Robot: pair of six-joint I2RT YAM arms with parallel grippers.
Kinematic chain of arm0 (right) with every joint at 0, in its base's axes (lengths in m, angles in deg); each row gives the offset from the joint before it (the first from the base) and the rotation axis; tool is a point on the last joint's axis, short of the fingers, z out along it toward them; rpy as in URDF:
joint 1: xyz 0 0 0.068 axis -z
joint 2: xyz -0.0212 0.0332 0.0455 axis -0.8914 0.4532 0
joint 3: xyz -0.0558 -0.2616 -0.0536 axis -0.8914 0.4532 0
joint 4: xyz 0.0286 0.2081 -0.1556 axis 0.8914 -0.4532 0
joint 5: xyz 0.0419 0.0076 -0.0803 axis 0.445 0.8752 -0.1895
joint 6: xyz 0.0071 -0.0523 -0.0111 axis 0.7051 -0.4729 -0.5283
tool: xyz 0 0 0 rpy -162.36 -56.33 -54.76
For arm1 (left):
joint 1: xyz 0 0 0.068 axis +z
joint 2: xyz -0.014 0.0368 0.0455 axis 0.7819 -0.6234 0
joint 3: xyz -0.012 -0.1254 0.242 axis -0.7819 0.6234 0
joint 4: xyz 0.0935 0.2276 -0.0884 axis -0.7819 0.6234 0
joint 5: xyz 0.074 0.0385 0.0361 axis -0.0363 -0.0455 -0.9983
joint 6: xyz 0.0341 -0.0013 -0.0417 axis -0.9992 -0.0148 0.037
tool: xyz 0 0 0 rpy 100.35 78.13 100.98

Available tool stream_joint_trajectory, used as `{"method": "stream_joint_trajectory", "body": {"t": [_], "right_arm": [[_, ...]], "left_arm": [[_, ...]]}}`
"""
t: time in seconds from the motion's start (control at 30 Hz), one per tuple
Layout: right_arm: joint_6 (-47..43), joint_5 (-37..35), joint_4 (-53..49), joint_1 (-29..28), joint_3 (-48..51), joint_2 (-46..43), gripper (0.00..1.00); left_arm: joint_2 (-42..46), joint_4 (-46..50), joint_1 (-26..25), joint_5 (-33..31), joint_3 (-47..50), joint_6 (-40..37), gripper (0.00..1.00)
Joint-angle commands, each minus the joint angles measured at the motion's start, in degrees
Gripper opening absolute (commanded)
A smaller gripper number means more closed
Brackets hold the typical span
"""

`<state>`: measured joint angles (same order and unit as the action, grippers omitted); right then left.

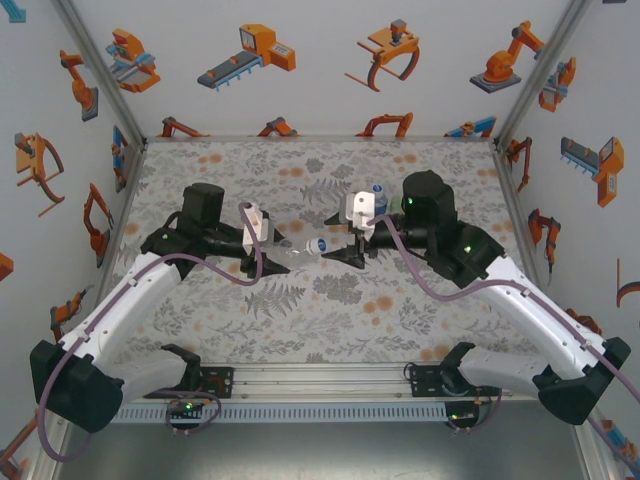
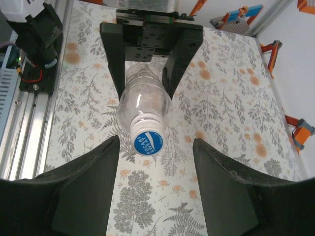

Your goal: Screw on the bottle caps

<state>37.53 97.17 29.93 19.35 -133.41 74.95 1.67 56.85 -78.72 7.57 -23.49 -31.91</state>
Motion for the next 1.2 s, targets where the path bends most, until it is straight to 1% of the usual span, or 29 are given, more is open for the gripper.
{"method": "stream_joint_trajectory", "body": {"t": [0.0,0.4,0.7,0.93,1.1,1.17], "right_arm": [[-4.2,4.1,0.3,-0.4,1.0,-1.0,0.57],[-4.5,6.0,0.8,-0.9,1.4,0.2,0.49],[-4.4,2.3,0.9,-1.4,1.4,1.9,0.46],[-4.4,2.3,1.2,-1.7,1.3,2.4,0.38],[-4.1,1.6,0.9,-1.7,1.3,2.5,0.29],[-1.4,0.4,1.6,-1.8,1.5,2.6,0.23]], "left_arm": [[1.0,1.5,-0.1,2.7,-1.5,-1.8,0.0],[1.1,2.0,-0.1,3.2,-1.7,-2.3,0.0],[1.1,2.5,-0.1,3.4,-1.8,-2.6,0.0],[1.1,2.7,-0.1,3.4,-1.9,-2.8,0.0],[1.1,2.8,-0.1,3.4,-2.0,-2.9,0.0],[1.1,2.9,-0.1,3.4,-1.9,-2.9,0.0]]}}
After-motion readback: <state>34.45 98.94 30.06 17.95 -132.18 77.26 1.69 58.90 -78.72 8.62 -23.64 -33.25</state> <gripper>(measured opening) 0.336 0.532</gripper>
